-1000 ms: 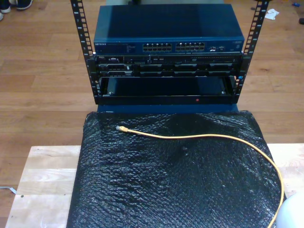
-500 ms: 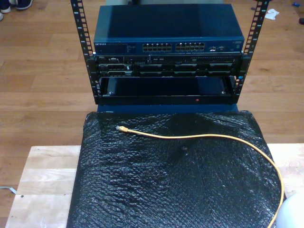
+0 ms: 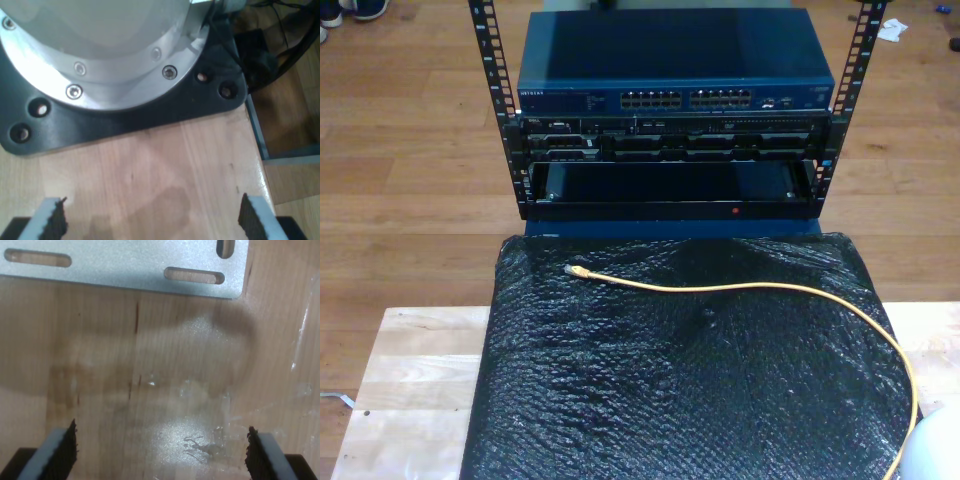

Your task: Grab the cable and plug it in

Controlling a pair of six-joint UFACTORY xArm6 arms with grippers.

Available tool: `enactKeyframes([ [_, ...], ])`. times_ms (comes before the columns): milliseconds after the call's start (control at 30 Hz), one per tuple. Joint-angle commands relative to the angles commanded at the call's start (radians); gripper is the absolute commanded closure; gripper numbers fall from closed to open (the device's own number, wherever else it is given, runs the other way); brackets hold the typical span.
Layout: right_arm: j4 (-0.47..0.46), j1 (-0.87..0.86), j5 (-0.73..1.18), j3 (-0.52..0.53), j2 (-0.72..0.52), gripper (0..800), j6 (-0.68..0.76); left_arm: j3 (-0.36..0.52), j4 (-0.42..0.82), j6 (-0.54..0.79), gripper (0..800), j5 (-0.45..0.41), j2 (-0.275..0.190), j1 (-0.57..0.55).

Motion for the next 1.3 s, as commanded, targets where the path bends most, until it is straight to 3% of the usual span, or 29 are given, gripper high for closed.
enactKeyframes([
  [733,-0.006,0.002,0.021,-0.017,-0.002,1,-0.005,-0.005,0.0,-0.008,0,0.015,-0.002,0.0],
  [1100,0.0,0.0,0.236,-0.15,-0.002,1,0.015,-0.041,0.003,-0.017,0,0.097,-0.012,0.0],
  [1300,0.002,0.002,0.384,-0.275,-0.002,1,0.086,-0.075,0.003,-0.031,0,0.135,-0.046,-0.002],
])
